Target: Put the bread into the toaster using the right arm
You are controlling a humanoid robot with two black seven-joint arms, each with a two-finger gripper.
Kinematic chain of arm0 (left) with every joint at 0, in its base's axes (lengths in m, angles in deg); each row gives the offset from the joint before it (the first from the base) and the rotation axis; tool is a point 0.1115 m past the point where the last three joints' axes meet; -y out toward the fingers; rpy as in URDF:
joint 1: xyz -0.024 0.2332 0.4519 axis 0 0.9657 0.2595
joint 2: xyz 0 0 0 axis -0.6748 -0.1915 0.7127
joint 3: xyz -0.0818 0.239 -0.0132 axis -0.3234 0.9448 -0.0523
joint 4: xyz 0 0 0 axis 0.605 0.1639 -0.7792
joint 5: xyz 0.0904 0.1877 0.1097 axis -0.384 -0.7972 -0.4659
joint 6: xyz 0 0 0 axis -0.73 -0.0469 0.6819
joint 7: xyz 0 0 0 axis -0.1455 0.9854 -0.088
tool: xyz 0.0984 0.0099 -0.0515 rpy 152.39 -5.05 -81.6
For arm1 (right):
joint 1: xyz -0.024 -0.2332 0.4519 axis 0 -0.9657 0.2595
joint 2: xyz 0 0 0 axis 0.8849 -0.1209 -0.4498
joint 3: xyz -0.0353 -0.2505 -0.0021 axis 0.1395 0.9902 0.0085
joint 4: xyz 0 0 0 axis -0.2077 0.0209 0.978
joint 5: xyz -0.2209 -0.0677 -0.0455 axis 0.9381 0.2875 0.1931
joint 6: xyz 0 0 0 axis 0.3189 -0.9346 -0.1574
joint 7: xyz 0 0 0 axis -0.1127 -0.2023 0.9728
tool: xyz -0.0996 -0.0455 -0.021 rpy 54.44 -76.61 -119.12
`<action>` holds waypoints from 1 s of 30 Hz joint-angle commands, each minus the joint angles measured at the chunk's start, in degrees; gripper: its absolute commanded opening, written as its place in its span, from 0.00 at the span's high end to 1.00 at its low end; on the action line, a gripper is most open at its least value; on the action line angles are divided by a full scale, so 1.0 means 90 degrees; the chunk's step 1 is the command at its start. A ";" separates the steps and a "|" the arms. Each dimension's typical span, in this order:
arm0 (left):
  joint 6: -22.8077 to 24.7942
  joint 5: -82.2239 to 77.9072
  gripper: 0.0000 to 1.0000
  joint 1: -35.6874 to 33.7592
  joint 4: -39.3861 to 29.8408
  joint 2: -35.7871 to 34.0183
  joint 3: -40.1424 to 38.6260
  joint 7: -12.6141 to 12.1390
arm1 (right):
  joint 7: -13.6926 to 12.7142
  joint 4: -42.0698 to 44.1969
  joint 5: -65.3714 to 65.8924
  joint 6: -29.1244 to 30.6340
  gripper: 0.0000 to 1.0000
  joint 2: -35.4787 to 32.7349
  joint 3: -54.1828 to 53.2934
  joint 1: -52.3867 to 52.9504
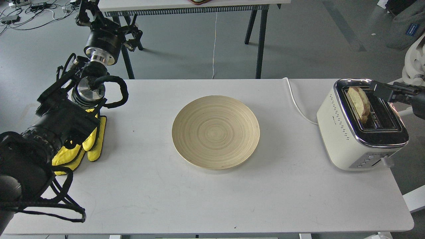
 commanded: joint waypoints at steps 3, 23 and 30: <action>0.0000 0.0000 0.00 0.0000 -0.0001 0.0000 0.0002 0.0000 | 0.0071 0.0203 -0.1457 -0.0017 0.02 0.0574 -0.1013 0.0000; -0.0010 0.0000 0.00 0.0000 0.0009 0.0000 0.0002 -0.0010 | 0.1604 0.3112 -0.7777 0.0382 0.01 0.4481 -0.3474 -0.0244; -0.0010 0.0000 0.00 0.0000 0.0009 0.0000 -0.0018 0.0000 | 0.1575 0.4118 -0.8122 0.1301 0.01 0.5496 -0.4792 -0.0800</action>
